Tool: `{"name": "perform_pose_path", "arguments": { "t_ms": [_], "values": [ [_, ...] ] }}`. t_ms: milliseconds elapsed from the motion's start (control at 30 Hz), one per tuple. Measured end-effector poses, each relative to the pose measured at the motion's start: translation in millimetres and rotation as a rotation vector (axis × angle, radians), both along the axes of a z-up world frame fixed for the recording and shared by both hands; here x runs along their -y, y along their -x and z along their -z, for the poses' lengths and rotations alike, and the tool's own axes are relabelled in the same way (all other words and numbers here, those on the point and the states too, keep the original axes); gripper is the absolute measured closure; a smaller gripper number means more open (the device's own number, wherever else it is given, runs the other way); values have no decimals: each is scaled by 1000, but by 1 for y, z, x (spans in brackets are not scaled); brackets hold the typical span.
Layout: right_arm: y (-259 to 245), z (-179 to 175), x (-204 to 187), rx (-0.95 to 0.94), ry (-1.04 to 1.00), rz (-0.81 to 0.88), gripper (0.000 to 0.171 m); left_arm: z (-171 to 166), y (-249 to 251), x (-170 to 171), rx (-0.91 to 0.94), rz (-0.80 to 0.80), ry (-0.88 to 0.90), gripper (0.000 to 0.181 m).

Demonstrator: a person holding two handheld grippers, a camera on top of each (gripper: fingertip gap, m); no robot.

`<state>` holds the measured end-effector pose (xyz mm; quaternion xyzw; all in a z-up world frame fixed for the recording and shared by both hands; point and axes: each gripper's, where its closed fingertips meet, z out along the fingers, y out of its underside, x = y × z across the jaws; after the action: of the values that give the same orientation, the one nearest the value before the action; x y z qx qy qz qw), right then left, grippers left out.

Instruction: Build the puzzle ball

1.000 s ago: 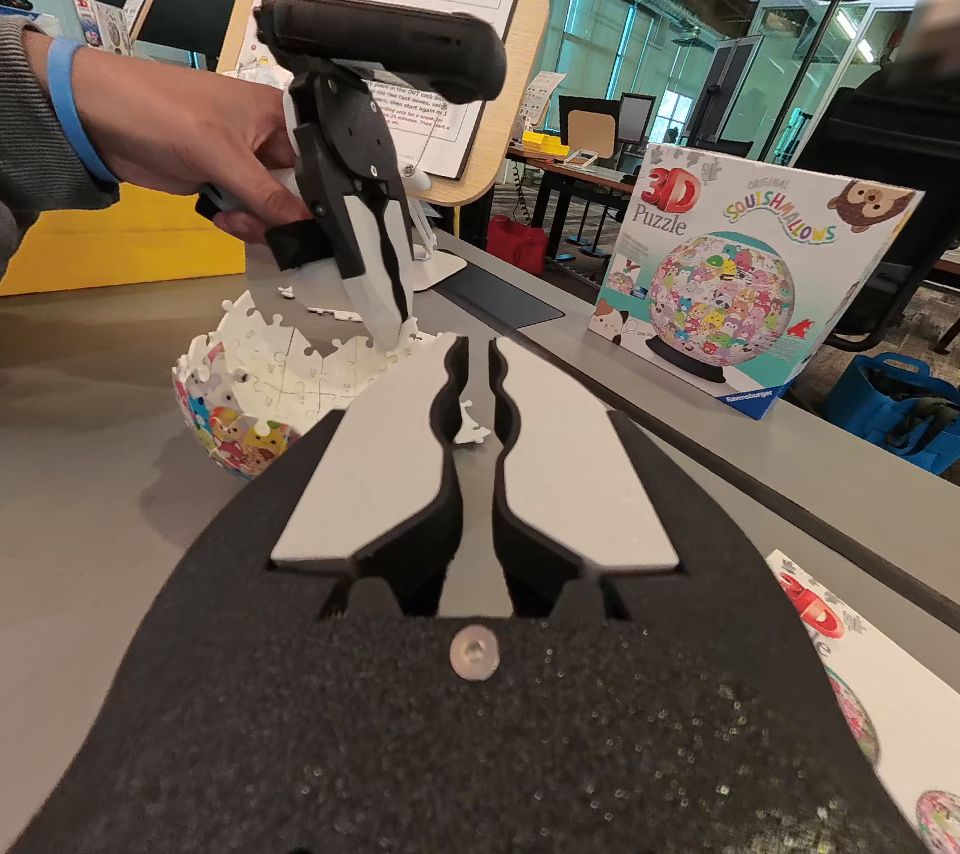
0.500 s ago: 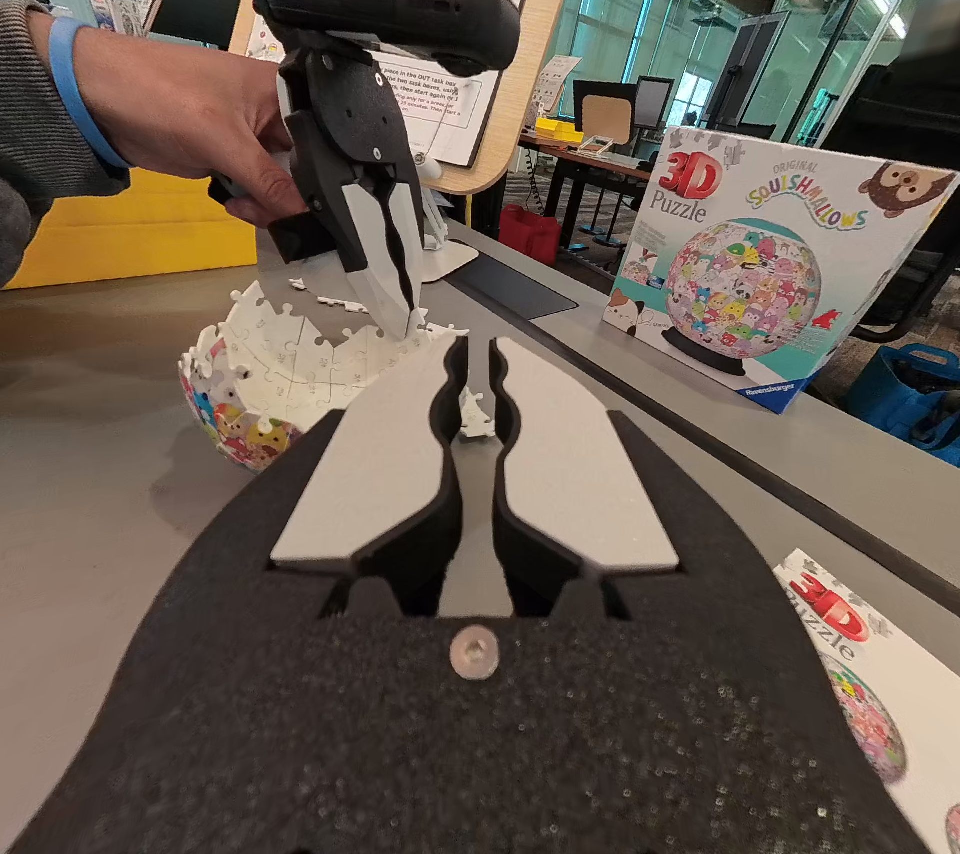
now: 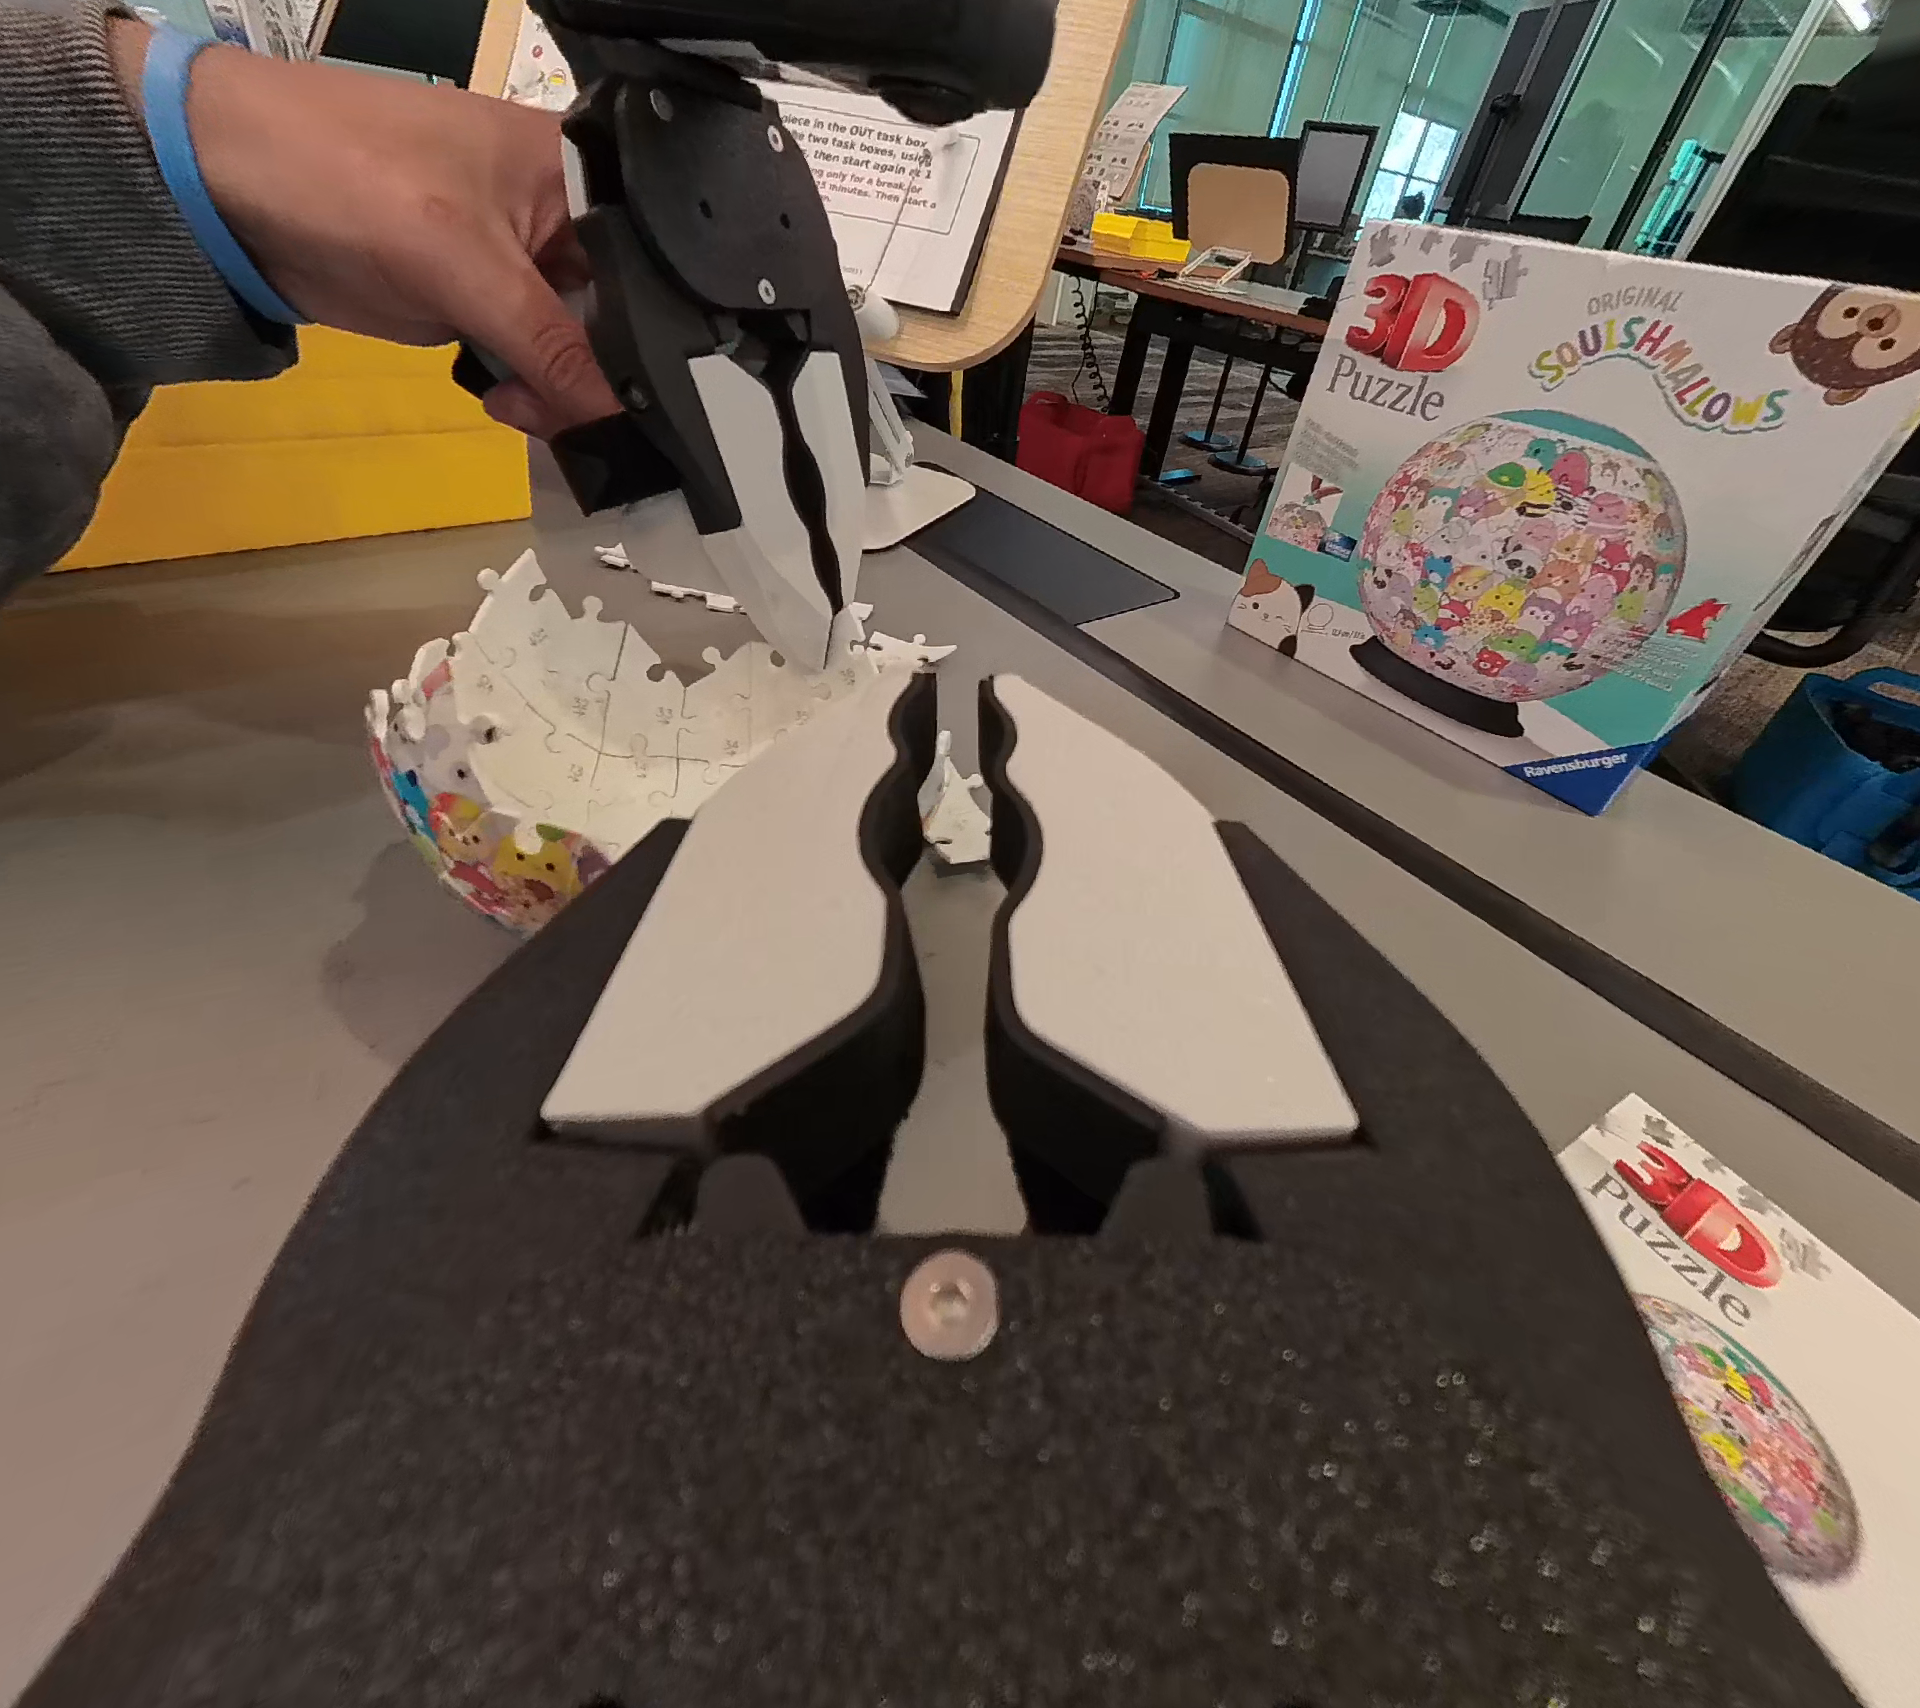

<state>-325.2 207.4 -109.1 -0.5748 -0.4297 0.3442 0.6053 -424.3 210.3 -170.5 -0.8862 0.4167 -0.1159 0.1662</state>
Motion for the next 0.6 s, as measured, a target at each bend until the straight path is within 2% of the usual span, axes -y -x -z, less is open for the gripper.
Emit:
{"name": "perform_pose_path", "arguments": {
  "t_ms": [433, 533, 600],
  "values": [
    [0, 4, -5, 18, 11, 19, 162, 0, 0, 1, 13, 22, 6, 178],
    [1, -12, -16, 25, 10, 13, 163, 0, 0, 0, 10, 21, 2, 178],
    [16, -22, -22, 68, 71, -84, 164, 0, -1, 0, 14, 15, 5, 178]
  ]
}}
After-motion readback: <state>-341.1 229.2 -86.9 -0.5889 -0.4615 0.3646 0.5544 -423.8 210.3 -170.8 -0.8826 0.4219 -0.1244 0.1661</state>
